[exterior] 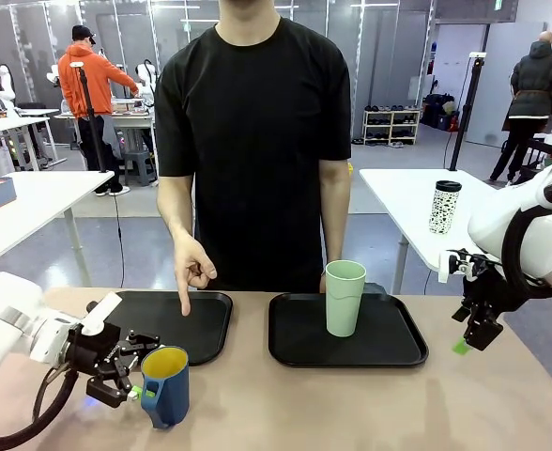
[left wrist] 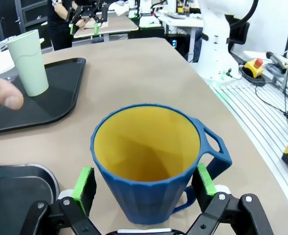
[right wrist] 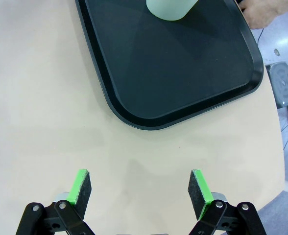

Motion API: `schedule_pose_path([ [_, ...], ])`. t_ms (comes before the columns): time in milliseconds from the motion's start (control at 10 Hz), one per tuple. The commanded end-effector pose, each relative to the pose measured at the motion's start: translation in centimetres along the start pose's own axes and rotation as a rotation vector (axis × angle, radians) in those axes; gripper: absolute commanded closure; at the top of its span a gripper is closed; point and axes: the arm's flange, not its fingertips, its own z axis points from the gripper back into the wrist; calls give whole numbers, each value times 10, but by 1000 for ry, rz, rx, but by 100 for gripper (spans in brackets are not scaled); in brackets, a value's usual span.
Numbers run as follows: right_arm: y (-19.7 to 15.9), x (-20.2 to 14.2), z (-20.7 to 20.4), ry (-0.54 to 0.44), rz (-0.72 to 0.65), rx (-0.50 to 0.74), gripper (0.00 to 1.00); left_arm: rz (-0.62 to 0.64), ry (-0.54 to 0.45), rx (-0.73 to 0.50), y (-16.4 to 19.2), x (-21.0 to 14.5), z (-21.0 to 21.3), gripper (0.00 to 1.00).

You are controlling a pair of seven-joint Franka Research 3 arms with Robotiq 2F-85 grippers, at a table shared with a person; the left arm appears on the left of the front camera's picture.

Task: Sort and store the cups by type.
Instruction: Pick up the Handle plastic cup and place it into the empty Flat Tray.

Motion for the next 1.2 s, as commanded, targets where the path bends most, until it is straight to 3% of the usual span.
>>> schedule_pose_path([
  [0,0,-1,0,3,0,-1,0,-47,-39,-20,4,-13,-10,0],
  [700,0,-1,0,3,0,-1,0,-78,-85,-109,6,-22,-26,0],
  [800,0,-1,0,3,0,-1,0,-80,-76,-104,5,-23,-27,20],
  [900,0,-1,0,3,0,-1,0,-73,-80,-107,5,-23,-28,20],
  [1000,0,-1,0,3,0,-1,0,-73,-82,-114,5,-23,-28,40],
  [1100,0,-1,0,3,0,-1,0,-66,-82,-121,4,-24,-28,22],
])
